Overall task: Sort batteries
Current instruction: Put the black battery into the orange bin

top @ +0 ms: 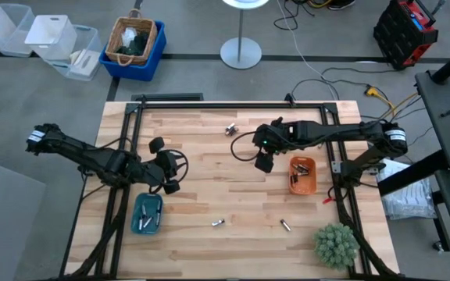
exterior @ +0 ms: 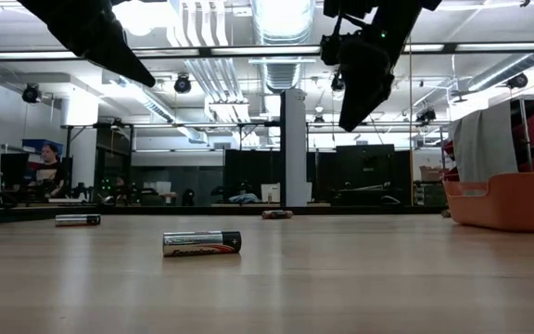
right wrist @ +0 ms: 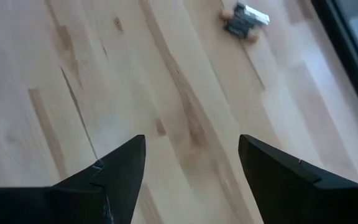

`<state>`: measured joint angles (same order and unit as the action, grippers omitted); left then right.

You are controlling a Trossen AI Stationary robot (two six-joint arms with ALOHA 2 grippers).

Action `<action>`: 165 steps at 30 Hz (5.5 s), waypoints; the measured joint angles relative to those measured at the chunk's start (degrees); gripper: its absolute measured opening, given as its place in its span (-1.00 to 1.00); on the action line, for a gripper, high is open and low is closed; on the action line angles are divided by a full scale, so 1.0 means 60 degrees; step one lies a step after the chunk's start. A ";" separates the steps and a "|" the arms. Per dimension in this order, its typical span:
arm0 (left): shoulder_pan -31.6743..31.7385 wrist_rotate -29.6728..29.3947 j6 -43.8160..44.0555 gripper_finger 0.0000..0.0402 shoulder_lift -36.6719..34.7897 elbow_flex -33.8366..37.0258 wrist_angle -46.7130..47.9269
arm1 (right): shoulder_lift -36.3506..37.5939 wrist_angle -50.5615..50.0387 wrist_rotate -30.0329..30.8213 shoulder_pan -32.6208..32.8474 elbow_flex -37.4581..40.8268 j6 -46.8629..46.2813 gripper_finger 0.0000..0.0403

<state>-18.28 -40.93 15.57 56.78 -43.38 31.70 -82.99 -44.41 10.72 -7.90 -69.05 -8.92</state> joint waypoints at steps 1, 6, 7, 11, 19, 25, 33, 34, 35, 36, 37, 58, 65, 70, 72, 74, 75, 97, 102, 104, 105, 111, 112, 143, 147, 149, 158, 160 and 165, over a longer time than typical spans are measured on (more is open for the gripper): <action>0.0000 0.0000 0.0000 -0.58 0.0003 0.0000 0.0001 | -0.0002 0.0061 0.0000 0.0004 0.0022 0.0260 0.26; 0.0000 0.0000 0.0000 -0.58 0.0003 0.0000 0.0001 | -0.0009 0.0324 0.0004 0.0000 0.0169 0.1264 0.28; 0.0000 0.0000 -0.0003 -0.58 0.0003 0.0000 0.0001 | -0.0009 0.0324 0.0008 0.0000 0.0201 0.1458 0.27; 0.0000 0.0000 -0.0095 -0.58 0.0003 0.0000 0.0004 | -0.0009 0.0322 0.0014 0.0007 0.0377 0.2020 0.21; 0.0004 0.0000 -0.0109 -0.58 0.0003 0.0000 0.0010 | -0.0009 0.0308 0.0598 0.0022 0.0809 0.2515 0.11; 0.0003 0.0000 -0.0250 -0.58 0.0003 0.0000 0.0019 | -0.0009 0.0223 0.2441 -0.0023 0.1069 0.1660 0.10; 0.0002 -0.0001 -0.0259 -0.58 0.0003 0.0000 0.0019 | -0.0009 -0.0373 0.2950 -0.0717 0.0980 -0.0882 0.16; 0.0002 -0.0002 -0.0262 -0.58 0.0005 0.0000 0.0019 | -0.0009 -0.0562 0.2961 -0.0871 0.0949 -0.1268 0.17; 0.0004 -0.0004 -0.0262 -0.58 0.0003 0.0000 0.0019 | -0.0009 -0.0799 0.2957 -0.1035 0.0927 -0.1675 0.18; 0.0004 -0.0003 -0.0262 -0.58 0.0004 0.0000 0.0018 | -0.0009 -0.1062 0.2958 -0.1220 0.0913 -0.2103 0.19; 0.0004 -0.0004 -0.0266 -0.58 0.0005 0.0000 0.0018 | -0.0009 -0.1345 0.2958 -0.1394 0.0906 -0.2517 0.19; 0.0004 -0.0011 -0.0771 -0.58 0.0006 0.0000 -0.0003 | -0.0009 -0.2556 0.1712 -0.4740 0.0778 -0.5693 0.20; 0.0004 -0.0015 -0.1016 -0.58 0.0003 0.0000 -0.0003 | -0.0009 -0.2548 0.1693 -0.4881 0.0778 -0.5522 0.09; 0.0004 -0.0066 -0.1144 -0.58 -0.0008 0.0000 -0.0003 | -0.0009 -0.2504 0.1672 -0.4870 0.0778 -0.5264 0.07; 0.0004 -0.0091 -0.1246 -0.58 -0.0008 0.0000 -0.0013 | -0.0009 -0.2454 0.1672 -0.4870 0.0778 -0.5266 0.07; 0.0013 -0.0098 -0.1335 -0.58 -0.0008 0.0000 -0.0059 | -0.0009 -0.2383 0.1672 -0.4870 0.0778 -0.5255 0.08; 0.0017 -0.0098 -0.1372 -0.58 -0.0008 -0.0004 -0.0105 | -0.0009 -0.2278 0.1672 -0.4870 0.0778 -0.5240 0.07; 0.0029 -0.0113 -0.1767 -0.58 -0.0040 -0.0011 -0.0432 | -0.0005 -0.2893 0.0951 -0.4084 0.2092 -0.8492 0.07; 0.0029 -0.0113 -0.1767 -0.58 -0.0051 -0.0011 -0.0429 | -0.0005 -0.2740 0.1167 -0.4082 0.2192 -0.8527 0.06; 0.0029 -0.0113 -0.1767 -0.58 -0.0051 -0.0011 -0.0426 | -0.0005 -0.2731 0.1214 -0.4077 0.2192 -0.8198 0.06; 0.0029 -0.0113 -0.1768 -0.58 -0.0051 -0.0011 -0.0426 | -0.0005 -0.2728 0.1217 -0.4056 0.2192 -0.8034 0.06; 0.0029 -0.0111 -0.1842 -0.58 -0.0051 -0.0011 -0.0422 | -0.0005 -0.2683 0.1217 -0.4036 0.2192 -0.7707 0.07; 0.0029 -0.0110 -0.1843 -0.58 -0.0051 -0.0011 -0.0422 | -0.0005 -0.2668 0.1217 -0.4039 0.2192 -0.7592 0.06; 0.0029 -0.0109 -0.1840 -0.58 -0.0051 -0.0007 -0.0422 | -0.0005 -0.2551 0.1480 -0.3898 0.3162 -0.9096 -0.05; 0.0029 -0.0109 -0.1841 -0.58 -0.0051 -0.0007 -0.0426 | -0.0005 -0.2547 0.2047 -0.3894 0.3402 -0.9655 -0.09; 0.0029 -0.0109 -0.1840 -0.58 -0.0051 -0.0007 -0.0426 | -0.0005 -0.2547 0.2222 -0.3894 0.3469 -0.9769 -0.12; 0.0029 -0.0109 -0.1840 -0.58 -0.0051 0.0004 -0.0440 | -0.0005 -0.2367 0.2651 -0.4036 0.3990 -1.0162 -0.27; 0.0029 -0.0109 -0.1840 -0.58 -0.0051 0.0004 -0.0449 | -0.0005 -0.2208 0.2598 -0.4029 0.4100 -1.0168 -0.32; 0.0029 -0.0109 -0.1840 -0.58 -0.0051 0.0004 -0.0481 | -0.0005 -0.1764 0.2712 -0.4096 0.4323 -1.0233 -0.44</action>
<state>-18.11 -41.58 4.54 56.47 -43.35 28.81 -83.02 -54.99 26.99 -32.48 -43.11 -70.32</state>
